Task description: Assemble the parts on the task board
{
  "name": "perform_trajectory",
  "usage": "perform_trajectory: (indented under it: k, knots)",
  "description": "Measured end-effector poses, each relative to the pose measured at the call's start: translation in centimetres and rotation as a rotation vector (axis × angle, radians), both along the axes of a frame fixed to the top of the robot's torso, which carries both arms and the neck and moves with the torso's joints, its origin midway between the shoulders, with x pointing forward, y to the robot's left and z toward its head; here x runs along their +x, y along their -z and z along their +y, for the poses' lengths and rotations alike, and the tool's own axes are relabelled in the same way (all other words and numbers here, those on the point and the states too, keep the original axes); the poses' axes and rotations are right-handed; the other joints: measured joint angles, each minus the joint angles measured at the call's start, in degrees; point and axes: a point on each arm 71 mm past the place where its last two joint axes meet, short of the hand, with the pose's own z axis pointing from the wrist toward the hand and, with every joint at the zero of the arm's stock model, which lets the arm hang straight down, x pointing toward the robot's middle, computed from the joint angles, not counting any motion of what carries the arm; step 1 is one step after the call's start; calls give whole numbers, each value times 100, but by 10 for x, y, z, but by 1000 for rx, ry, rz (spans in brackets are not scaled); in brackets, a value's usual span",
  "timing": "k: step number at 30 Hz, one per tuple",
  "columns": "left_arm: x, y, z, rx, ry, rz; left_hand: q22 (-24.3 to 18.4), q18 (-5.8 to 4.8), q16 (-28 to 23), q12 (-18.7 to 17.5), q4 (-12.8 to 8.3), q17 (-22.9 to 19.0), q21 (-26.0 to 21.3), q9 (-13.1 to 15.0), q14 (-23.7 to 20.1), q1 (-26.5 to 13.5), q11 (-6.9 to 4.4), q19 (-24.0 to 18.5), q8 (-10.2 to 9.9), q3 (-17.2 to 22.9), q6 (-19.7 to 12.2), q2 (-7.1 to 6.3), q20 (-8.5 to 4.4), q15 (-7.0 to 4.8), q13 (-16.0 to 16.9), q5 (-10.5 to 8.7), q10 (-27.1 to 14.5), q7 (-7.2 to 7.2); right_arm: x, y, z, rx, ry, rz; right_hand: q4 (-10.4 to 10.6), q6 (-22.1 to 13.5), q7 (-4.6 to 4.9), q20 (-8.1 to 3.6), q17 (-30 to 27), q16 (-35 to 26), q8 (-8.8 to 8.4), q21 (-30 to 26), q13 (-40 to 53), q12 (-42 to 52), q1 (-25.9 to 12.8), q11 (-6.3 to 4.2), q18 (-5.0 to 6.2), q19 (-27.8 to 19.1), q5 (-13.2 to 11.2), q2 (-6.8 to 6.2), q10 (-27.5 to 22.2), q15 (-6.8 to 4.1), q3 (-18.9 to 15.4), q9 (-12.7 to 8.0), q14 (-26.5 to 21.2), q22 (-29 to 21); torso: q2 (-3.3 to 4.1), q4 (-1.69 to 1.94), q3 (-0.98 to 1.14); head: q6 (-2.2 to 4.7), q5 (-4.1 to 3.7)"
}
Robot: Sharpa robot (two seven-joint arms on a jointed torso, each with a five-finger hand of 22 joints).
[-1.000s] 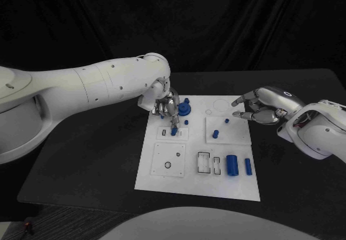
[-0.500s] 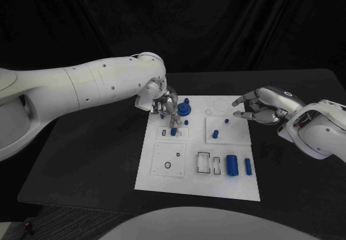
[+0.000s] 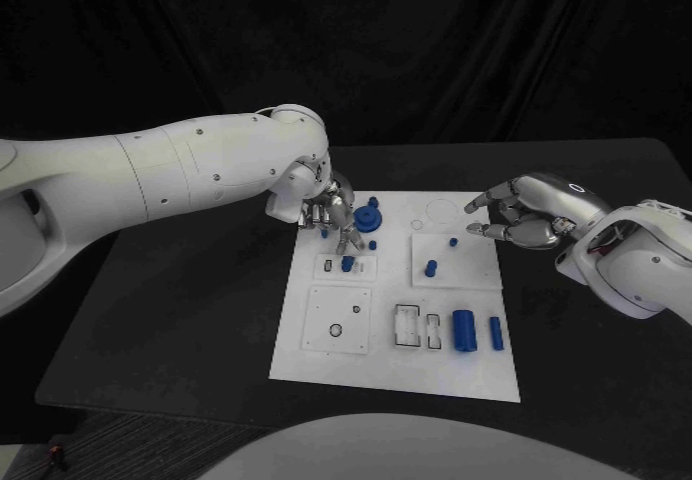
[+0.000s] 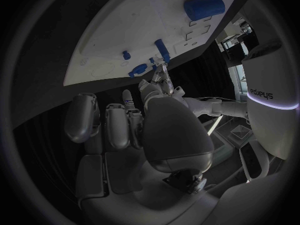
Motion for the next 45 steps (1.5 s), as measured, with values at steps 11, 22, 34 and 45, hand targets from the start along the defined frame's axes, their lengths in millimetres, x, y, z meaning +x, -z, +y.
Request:
perform_trajectory:
  k: [11,22,34,45]
  knots:
    - [-1,1,2,21,5,11,0,0,0,0,0,0,-43,-7,0,0,0,0,-43,0,-129,0,0,0,0,0,0,48,0,1,0,-2,0,6,0,0,0,0,0,0,0,0,3,0,0,0,0,0,45,0,0,0,0,-6,0,3,23,0,-8,0,7]
    - [-2,1,1,42,16,25,0,0,0,0,-1,0,-103,-45,0,28,0,-1,-92,0,-150,28,0,0,0,47,0,69,0,1,1,-2,0,13,0,14,-14,0,-6,0,0,0,0,5,-30,0,0,0,70,30,0,0,0,-5,0,4,27,-1,-9,0,22]
    - [-4,2,-1,49,34,38,0,0,0,-22,-18,0,-131,-31,0,78,0,-22,-92,17,-150,30,21,0,0,47,0,69,0,2,1,-3,1,18,0,20,-20,0,-5,0,0,0,-2,11,-30,0,0,0,70,30,0,0,0,-5,0,3,26,-3,-5,0,32]
    - [-6,2,-4,38,50,44,0,0,0,-22,-351,0,-154,-162,0,440,0,-43,-232,270,-128,14,-1,0,0,434,0,48,1,2,1,-4,2,22,-16,20,-20,0,-5,0,0,0,-1,11,-30,0,0,0,105,29,0,0,16,-4,0,3,24,-3,-5,0,23]
